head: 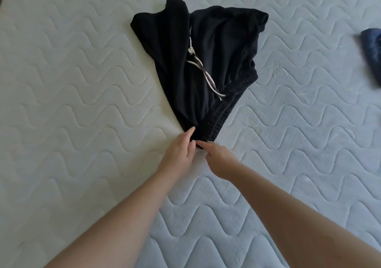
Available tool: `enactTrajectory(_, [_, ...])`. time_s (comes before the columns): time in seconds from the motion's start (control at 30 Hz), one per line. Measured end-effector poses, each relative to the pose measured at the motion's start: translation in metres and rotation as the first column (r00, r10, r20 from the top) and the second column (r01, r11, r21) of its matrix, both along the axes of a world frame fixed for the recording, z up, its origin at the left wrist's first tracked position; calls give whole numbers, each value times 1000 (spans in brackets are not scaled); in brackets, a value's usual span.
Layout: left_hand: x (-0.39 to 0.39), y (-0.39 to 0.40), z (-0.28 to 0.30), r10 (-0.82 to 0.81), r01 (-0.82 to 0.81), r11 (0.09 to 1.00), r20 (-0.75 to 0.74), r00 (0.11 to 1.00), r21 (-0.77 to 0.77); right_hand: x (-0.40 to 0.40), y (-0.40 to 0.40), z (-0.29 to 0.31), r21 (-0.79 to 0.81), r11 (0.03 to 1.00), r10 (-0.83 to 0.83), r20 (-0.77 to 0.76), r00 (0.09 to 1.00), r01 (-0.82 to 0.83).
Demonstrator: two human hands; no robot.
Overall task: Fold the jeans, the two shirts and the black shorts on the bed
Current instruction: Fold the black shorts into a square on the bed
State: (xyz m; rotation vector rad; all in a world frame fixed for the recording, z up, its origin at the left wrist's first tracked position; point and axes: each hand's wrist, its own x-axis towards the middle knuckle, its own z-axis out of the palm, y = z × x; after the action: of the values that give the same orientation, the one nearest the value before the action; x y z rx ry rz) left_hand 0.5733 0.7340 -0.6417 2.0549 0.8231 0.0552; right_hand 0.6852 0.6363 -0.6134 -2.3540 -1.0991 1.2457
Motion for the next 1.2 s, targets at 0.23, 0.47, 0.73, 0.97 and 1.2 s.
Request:
enactTrajectory(0.23, [6, -55, 7, 9, 46, 989, -375, 927, 138, -61, -77, 3, 7, 1000, 1, -149, 989, 0])
enactTrajectory(0.47, [-7, -88, 8, 4, 113, 965, -442, 897, 237, -71, -138, -4, 68, 998, 4, -192, 981, 9])
enactTrajectory(0.73, [-40, -88, 22, -82, 143, 985, -469, 879, 96, -41, -151, -6, 229, 895, -414, 102, 904, 383])
enactTrajectory(0.97, [-91, -94, 62, -26, -12, 996, -437, 899, -83, -30, -133, -12, 147, 877, -481, 285, 829, 458])
enactTrajectory(1.2, [-116, -100, 103, -35, -71, 956, -353, 935, -284, -20, -149, -1, 187, 810, -583, 151, 798, 556])
